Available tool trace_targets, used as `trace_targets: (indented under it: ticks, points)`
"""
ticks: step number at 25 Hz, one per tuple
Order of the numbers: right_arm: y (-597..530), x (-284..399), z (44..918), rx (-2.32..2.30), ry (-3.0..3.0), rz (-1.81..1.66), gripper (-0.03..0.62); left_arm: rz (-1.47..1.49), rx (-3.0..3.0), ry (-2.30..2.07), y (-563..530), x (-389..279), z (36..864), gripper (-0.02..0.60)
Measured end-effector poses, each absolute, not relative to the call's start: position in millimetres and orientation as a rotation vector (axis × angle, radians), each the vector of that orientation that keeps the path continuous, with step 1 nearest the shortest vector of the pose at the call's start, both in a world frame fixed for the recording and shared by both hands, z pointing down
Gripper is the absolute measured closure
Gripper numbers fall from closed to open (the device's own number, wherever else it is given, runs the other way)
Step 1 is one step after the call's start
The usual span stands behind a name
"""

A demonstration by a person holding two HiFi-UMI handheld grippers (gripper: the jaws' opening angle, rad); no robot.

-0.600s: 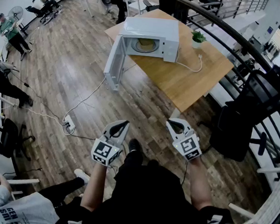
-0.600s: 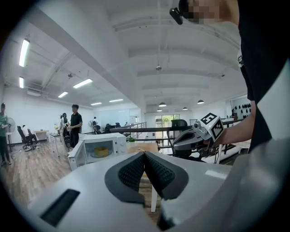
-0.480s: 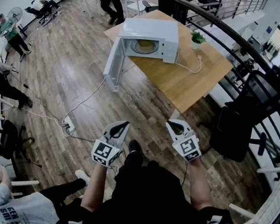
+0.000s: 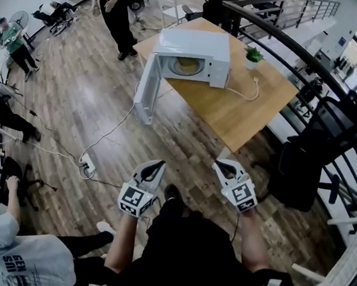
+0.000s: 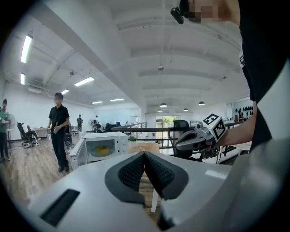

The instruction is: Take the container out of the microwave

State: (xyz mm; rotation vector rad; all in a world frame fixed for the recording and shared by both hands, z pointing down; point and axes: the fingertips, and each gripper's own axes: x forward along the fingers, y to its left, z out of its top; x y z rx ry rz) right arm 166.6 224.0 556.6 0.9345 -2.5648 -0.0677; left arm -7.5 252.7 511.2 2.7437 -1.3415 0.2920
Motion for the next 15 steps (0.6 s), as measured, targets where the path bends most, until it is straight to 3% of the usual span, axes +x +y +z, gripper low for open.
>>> trace_targets:
  ticks: [15]
  points:
    - [186.4,138.6,567.8,0.954,-2.554,-0.024,0.597,0.296,2.753,-1.288,205.0,-31.7,518.6,0.580]
